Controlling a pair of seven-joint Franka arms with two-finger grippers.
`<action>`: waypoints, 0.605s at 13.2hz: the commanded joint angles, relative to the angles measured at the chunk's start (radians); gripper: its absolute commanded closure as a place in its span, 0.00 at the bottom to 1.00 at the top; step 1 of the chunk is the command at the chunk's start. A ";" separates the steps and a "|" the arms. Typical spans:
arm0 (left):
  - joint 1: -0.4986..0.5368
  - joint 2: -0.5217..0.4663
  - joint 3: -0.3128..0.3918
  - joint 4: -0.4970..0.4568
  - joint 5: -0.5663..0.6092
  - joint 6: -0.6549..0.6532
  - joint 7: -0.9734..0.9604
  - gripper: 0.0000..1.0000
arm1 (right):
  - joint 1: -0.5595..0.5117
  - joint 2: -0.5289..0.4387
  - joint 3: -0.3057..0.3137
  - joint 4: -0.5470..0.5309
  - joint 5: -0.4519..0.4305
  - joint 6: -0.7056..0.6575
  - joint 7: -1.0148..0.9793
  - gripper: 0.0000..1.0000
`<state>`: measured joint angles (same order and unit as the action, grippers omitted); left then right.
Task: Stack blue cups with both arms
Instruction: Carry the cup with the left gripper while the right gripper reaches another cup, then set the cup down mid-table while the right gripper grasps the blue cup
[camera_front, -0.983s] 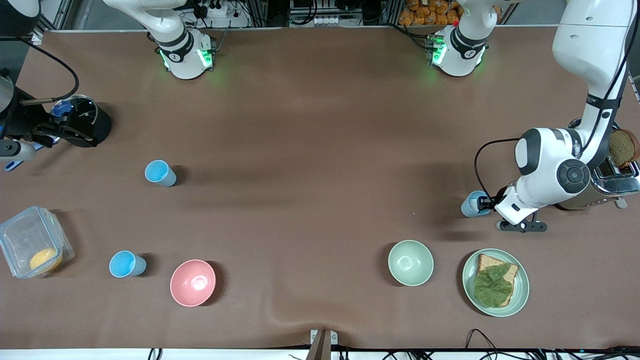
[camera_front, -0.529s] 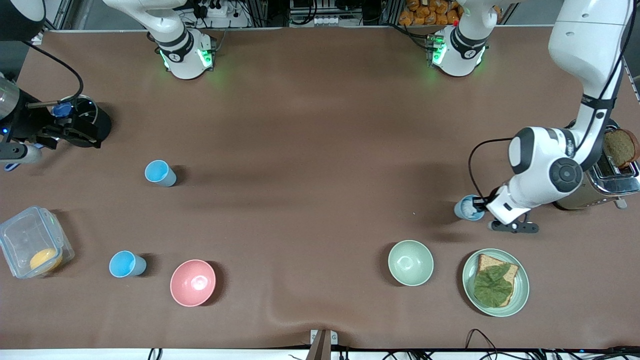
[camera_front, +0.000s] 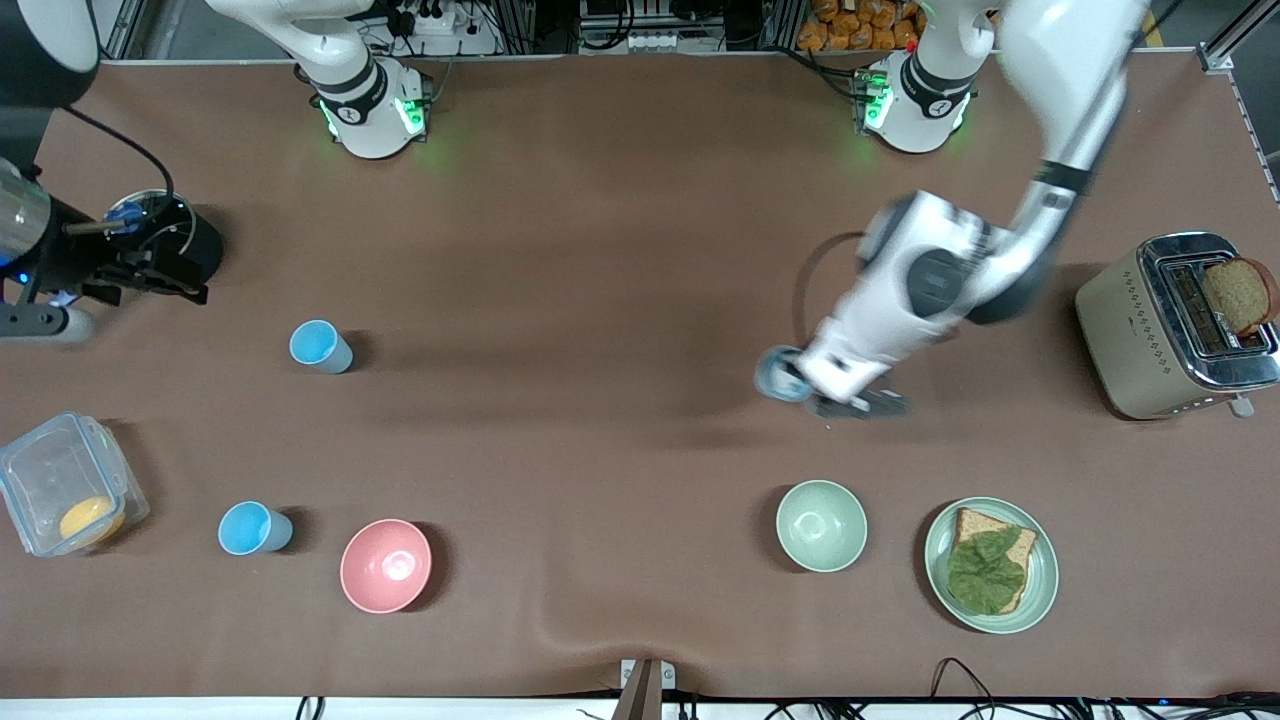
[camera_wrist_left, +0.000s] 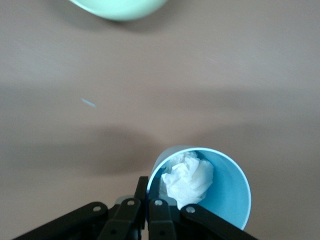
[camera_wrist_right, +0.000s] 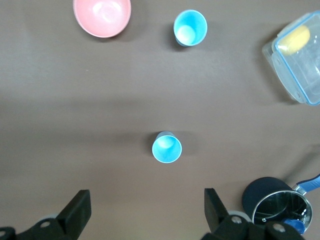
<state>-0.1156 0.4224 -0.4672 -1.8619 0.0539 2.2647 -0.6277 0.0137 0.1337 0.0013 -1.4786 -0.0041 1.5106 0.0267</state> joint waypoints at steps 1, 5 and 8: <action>-0.168 0.044 0.013 0.052 0.033 -0.008 -0.229 1.00 | -0.051 0.079 0.000 0.015 0.018 0.006 -0.025 0.00; -0.350 0.171 0.025 0.075 0.111 0.117 -0.516 1.00 | -0.031 0.240 0.000 -0.018 -0.005 0.123 -0.028 0.00; -0.384 0.236 0.028 0.122 0.237 0.118 -0.647 0.99 | -0.038 0.270 0.000 -0.158 -0.043 0.277 -0.028 0.00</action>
<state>-0.4918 0.6159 -0.4495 -1.8000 0.2318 2.3881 -1.2216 -0.0173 0.4123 -0.0013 -1.5549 -0.0272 1.7199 0.0082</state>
